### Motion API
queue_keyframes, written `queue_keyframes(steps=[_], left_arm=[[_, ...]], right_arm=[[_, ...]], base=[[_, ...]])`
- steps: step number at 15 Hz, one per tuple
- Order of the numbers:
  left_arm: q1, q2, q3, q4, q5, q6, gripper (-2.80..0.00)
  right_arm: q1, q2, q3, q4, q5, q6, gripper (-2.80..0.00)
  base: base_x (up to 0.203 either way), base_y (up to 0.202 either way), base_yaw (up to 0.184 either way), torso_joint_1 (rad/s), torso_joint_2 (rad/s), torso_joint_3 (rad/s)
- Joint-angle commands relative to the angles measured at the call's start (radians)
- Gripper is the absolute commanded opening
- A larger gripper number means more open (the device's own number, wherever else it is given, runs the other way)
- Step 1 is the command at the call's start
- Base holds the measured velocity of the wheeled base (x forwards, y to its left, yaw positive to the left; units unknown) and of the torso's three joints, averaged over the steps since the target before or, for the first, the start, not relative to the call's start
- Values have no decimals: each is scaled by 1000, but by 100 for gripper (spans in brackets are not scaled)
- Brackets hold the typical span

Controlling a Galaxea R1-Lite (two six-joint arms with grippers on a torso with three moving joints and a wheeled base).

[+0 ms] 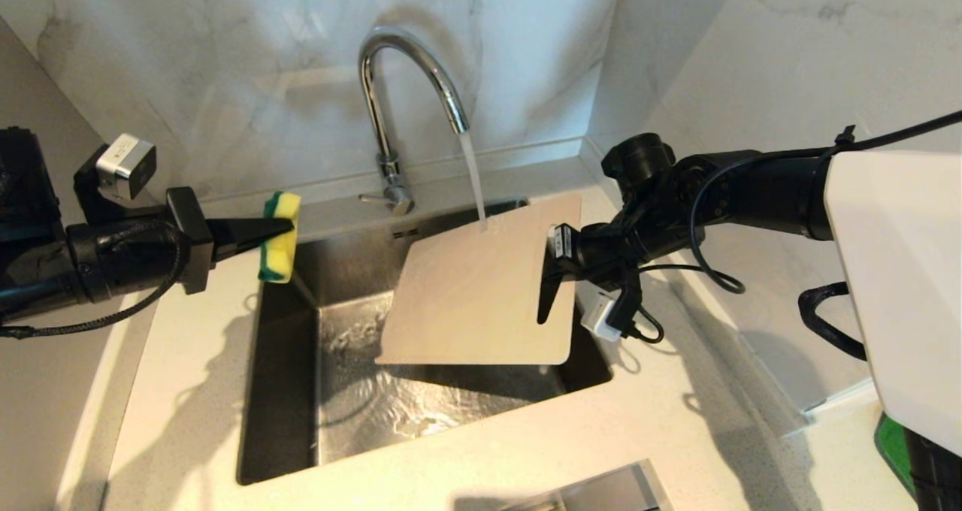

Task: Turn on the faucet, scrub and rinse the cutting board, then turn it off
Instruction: Scrub the cutting board underwater

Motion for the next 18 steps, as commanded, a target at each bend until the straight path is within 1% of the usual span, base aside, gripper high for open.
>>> queue_keyframes(steps=[1, 6, 12, 16, 18], left_arm=[[0, 3, 0, -3, -3, -3, -280], [-2, 6, 0, -4, -3, -3, -280], [0, 1, -3, -4, -3, -3, -280], [0, -2, -5, -4, -3, -5, -280], [0, 0, -5, -4, -3, -5, -280]], right_arm=[[-1, 3, 0, -1, 7, -16, -280], [8, 6, 0, -2, 16, -16, -280], [50, 8, 0, -38, 35, -3, -280], [69, 17, 0, -88, 38, 42, -280], [77, 28, 0, -96, 38, 45, -280]], base=[[0, 0, 0, 0, 0, 0], [0, 0, 0, 0, 0, 0], [0, 0, 0, 0, 0, 0], [0, 0, 0, 0, 0, 0], [0, 0, 0, 0, 0, 0]])
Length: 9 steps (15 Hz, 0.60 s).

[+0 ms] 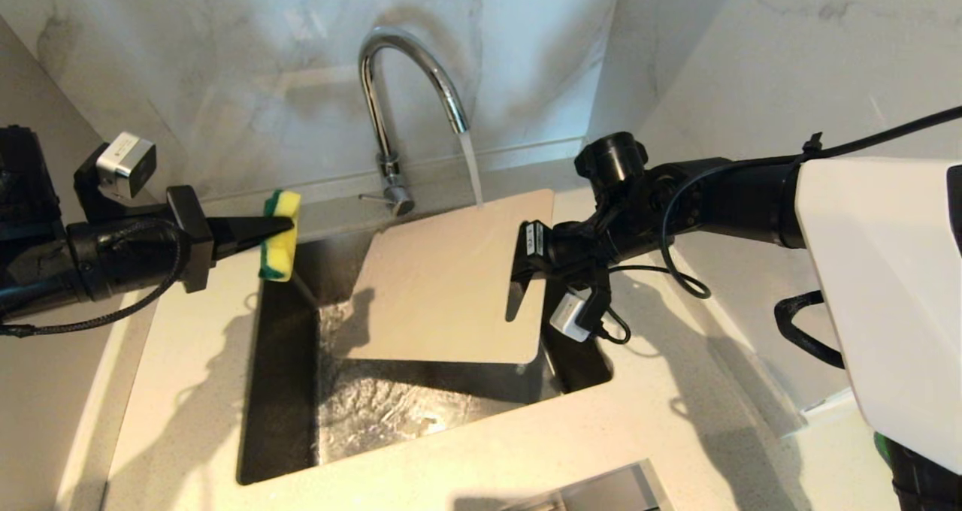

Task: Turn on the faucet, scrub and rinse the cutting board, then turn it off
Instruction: Scrub the cutting board underwater

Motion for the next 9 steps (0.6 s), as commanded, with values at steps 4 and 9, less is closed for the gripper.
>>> queue_keyframes(steps=[4, 9], left_arm=[[1, 1, -2, -3, -3, -4, -280], [0, 1, 0, -3, -3, -4, -280]], right_arm=[[4, 10, 0, -5, 3, -12, -280], [4, 9, 2, 4, 17, -12, -280]], base=[[0, 0, 0, 0, 0, 0], [0, 0, 0, 0, 0, 0]])
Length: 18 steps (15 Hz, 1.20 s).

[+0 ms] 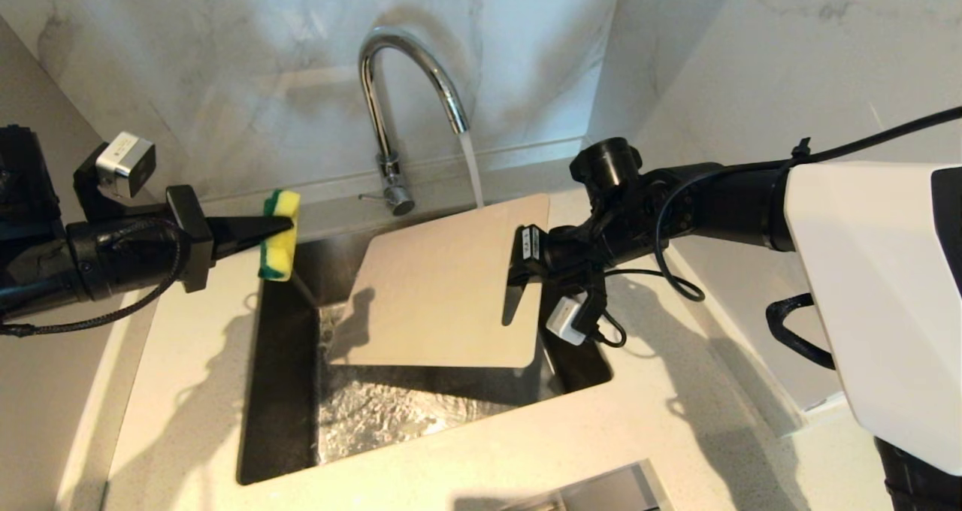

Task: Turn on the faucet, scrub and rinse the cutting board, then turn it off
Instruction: Scrub the cutting board underwater

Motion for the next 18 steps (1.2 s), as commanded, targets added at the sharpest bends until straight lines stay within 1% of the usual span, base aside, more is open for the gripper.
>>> queue_keyframes(steps=[1, 7, 18], left_arm=[[-1, 1, 1, -3, -2, -4, -280], [-1, -2, 1, -3, -2, -4, -280], [1, -2, 1, -4, -1, -4, -280]], right_arm=[[2, -1, 5, 4, 6, -17, -280], [2, -6, 4, -35, 3, -25, -280], [2, -1, 4, -66, -4, -45, -280]], base=[[0, 0, 0, 0, 0, 0], [0, 0, 0, 0, 0, 0], [0, 0, 0, 0, 0, 0]])
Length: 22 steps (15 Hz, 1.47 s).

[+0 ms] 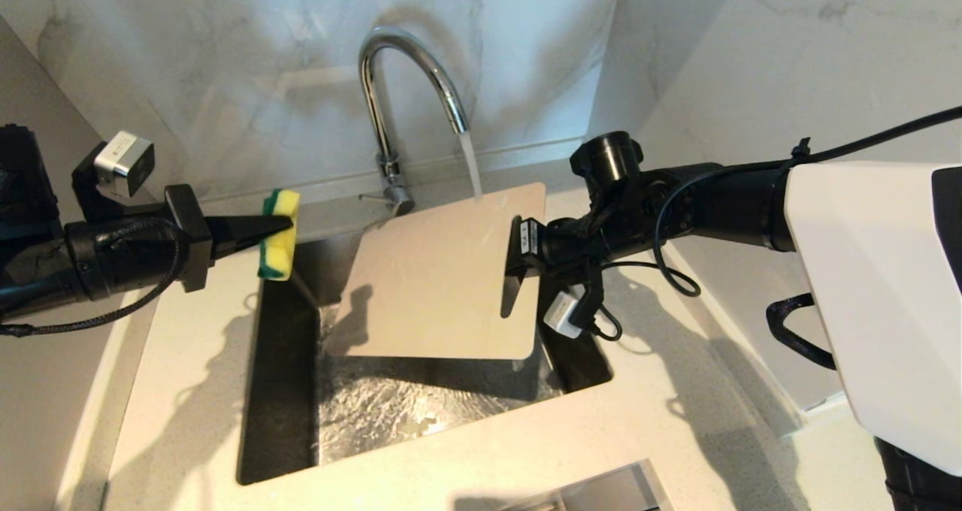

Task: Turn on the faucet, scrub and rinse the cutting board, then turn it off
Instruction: Scrub the cutting board underwater

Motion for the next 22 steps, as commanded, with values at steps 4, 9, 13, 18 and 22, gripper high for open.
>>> queue_keyframes(steps=[4, 9, 13, 18, 22], left_arm=[[0, 1, -1, -3, -3, -4, -280], [1, 2, -2, -3, -3, -4, -280], [0, 2, -2, -3, -3, -4, -280], [0, 1, -2, -3, -3, -2, -280], [0, -8, 0, -3, -3, -2, -280]], right_arm=[[0, 4, 0, 2, 4, -19, -280], [0, 10, 0, 2, 2, -34, -280], [0, 18, 0, -30, 1, -35, -280], [0, 21, 1, -25, -1, -36, -280], [14, -1, 2, 6, 0, -33, -280]], base=[[0, 0, 0, 0, 0, 0], [0, 0, 0, 0, 0, 0], [0, 0, 0, 0, 0, 0], [0, 0, 0, 0, 0, 0], [0, 0, 0, 0, 0, 0]])
